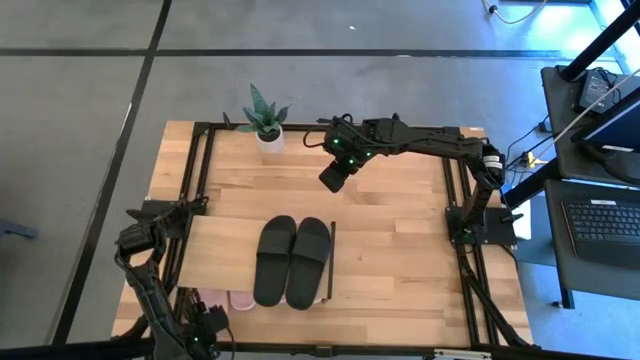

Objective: Pick and place slides into the shelf
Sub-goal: Adjust the pink slides under the shelf, then return to Home Position

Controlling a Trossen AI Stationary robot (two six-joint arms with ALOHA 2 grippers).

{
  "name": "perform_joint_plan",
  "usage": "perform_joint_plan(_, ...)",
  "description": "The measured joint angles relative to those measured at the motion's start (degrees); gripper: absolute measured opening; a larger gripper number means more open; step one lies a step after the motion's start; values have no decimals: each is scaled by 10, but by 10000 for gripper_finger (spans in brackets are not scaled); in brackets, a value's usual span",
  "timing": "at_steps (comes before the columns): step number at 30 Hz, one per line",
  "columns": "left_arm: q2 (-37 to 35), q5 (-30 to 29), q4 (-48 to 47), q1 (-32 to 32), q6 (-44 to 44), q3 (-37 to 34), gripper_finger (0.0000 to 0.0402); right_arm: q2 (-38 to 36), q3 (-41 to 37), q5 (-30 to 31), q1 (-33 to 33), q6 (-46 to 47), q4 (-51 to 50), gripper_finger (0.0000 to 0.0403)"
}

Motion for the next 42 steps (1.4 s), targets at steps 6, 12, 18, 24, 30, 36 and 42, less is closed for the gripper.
perform_joint_plan(6,1,-31,3,0,0,0,185,0,0,0,0,-3,0,19)
perform_joint_plan(12,3,-25,9,1,0,-19,185,0,0,18,0,-15,0,19)
perform_joint_plan(18,3,-16,0,3,-1,-28,185,0,0,21,0,-15,0,19)
perform_joint_plan(24,4,12,-74,3,-29,-29,185,0,0,21,0,-16,0,19)
perform_joint_plan(30,5,17,-95,3,-57,-30,185,0,0,21,0,-18,1,19)
perform_joint_plan(36,5,25,-46,3,-16,-30,185,0,0,20,0,-29,0,19)
perform_joint_plan(42,-14,20,-45,3,-14,-14,185,0,0,20,0,-28,0,19)
